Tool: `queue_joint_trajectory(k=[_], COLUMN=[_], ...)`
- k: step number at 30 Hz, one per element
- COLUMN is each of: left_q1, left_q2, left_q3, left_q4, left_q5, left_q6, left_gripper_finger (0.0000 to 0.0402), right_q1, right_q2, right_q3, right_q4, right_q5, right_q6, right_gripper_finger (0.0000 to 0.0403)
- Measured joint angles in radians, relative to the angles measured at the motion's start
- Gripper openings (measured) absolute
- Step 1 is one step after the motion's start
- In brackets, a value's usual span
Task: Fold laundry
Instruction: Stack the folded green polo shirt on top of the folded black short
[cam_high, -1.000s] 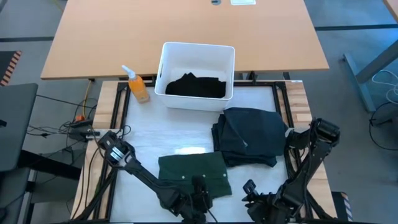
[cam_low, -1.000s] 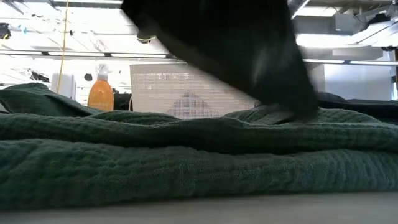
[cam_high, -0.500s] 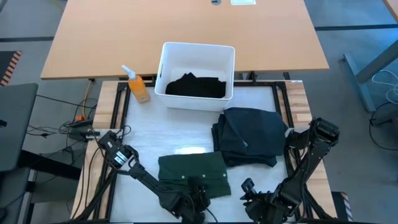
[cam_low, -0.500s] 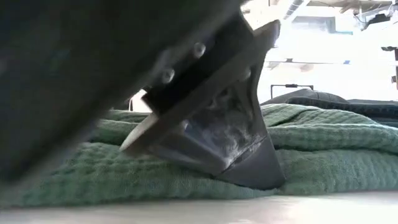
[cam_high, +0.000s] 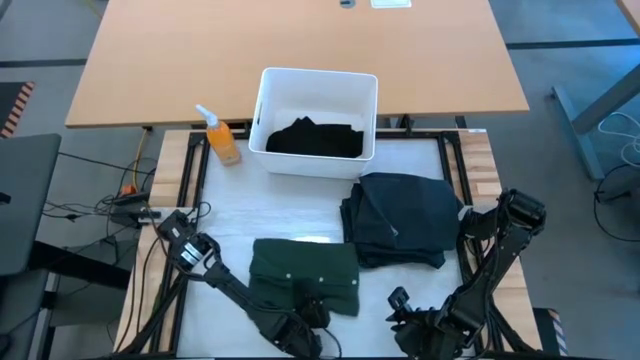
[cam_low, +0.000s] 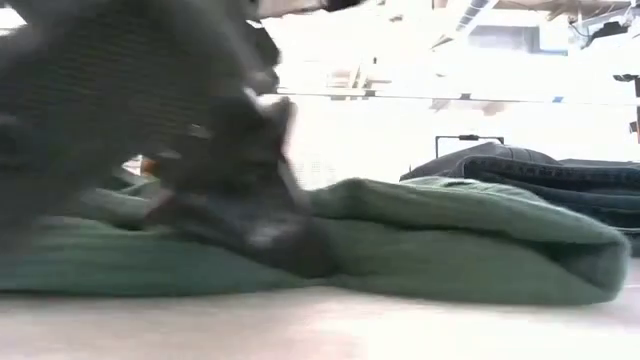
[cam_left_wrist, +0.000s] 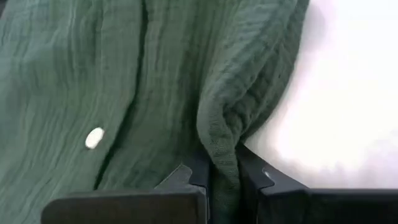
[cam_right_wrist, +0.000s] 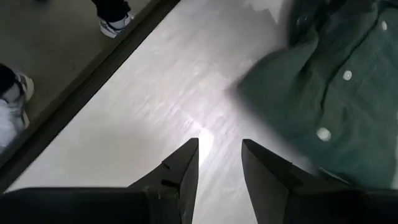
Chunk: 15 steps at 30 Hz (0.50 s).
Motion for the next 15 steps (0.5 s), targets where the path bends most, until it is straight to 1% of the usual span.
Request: queue_joint_trajectory(k=[3, 5, 8, 9, 12, 15], left_q1=[-0.039, -0.064, -0.091, -0.098, -0.122, -0.153], left_q2=[-0.026, -0.038, -0.046, -0.046, -0.046, -0.053], left_q3=[-0.002, -0.002, -0.002, -0.002, -0.003, -0.021], left_q4=[-0.036, -0.05, -0.062, -0.056, -0.052, -0.049], left_q5=[0.005, 0.0, -0.002, 0.008, 0.011, -0.012], left_q6=[0.026, 0.03, 0.011, 0.01, -0.028, -0.086], left_gripper_finger=[0.0011, 0.0009, 0.0008, 0.0007, 0.0007, 0.0007], right_q1=[-0.003, -0.015, -0.05, -0.067, -0.119, -0.168], right_q2=[0.011, 0.031, 0.075, 0.091, 0.135, 0.164], right_q3=[0.0, -0.004, -0.005, -0.005, -0.005, 0.003], right_q4=[0.041, 0.099, 0.18, 0.205, 0.279, 0.319], right_q5=[0.001, 0.0, 0.005, 0.023, 0.09, 0.102], right_q6=[-0.117, -0.215, -0.355, -0.395, -0.467, -0.5], right_gripper_finger=[0.0147, 0.0147, 0.0147, 0.0147, 0.0149, 0.016])
